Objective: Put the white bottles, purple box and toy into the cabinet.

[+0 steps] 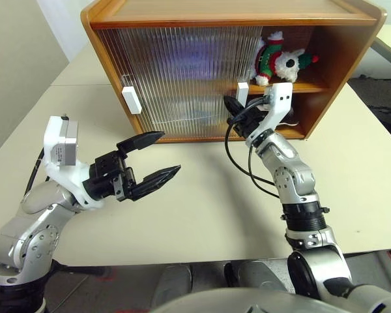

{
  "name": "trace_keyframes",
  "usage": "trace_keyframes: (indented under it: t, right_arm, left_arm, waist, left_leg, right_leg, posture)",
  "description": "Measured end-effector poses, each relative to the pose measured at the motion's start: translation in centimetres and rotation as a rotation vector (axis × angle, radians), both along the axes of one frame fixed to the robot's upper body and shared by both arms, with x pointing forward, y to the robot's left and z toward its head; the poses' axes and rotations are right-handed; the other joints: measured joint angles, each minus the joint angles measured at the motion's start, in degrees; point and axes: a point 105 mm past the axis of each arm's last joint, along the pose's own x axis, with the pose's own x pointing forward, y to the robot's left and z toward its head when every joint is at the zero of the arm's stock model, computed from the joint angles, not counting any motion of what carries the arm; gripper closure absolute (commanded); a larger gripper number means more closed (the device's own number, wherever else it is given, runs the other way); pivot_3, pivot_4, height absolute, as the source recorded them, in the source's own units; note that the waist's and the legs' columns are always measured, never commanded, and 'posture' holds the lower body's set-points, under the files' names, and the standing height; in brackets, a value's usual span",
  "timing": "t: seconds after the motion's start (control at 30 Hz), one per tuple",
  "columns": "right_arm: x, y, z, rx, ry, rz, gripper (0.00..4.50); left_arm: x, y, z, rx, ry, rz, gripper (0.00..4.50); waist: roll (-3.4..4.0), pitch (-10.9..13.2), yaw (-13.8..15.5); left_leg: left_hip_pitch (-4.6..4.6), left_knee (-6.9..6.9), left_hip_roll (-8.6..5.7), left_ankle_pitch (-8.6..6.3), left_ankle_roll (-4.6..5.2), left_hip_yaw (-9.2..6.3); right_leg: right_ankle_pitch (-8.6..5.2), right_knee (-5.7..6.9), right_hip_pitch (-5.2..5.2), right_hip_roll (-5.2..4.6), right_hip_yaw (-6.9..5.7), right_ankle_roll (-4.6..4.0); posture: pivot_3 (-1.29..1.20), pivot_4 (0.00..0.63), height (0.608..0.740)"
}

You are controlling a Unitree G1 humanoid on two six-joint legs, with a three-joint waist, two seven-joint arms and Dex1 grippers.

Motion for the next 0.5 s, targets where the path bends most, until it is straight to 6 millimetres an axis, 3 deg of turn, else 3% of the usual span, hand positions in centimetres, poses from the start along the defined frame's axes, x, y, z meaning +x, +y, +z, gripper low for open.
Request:
trace_keyframes:
  t: [0.5]
  right_arm:
    - [0.1,-2.0,0.3,-0.047,-0.034,-0.085,4.48]
  left_arm:
    - [-0.1,0.0,-0.1,0.001,0.002,-0.013,0.0]
  waist:
    - [0.0,0.0,0.15]
  left_leg:
    - [-0.02,0.02,0.0,0.06,-0.08,-0.07]
  right_leg:
    - [0.11,0.0,-0.01,0.0,-0.01,-0.06]
  posture:
    - [-0.07,0.066,0.74]
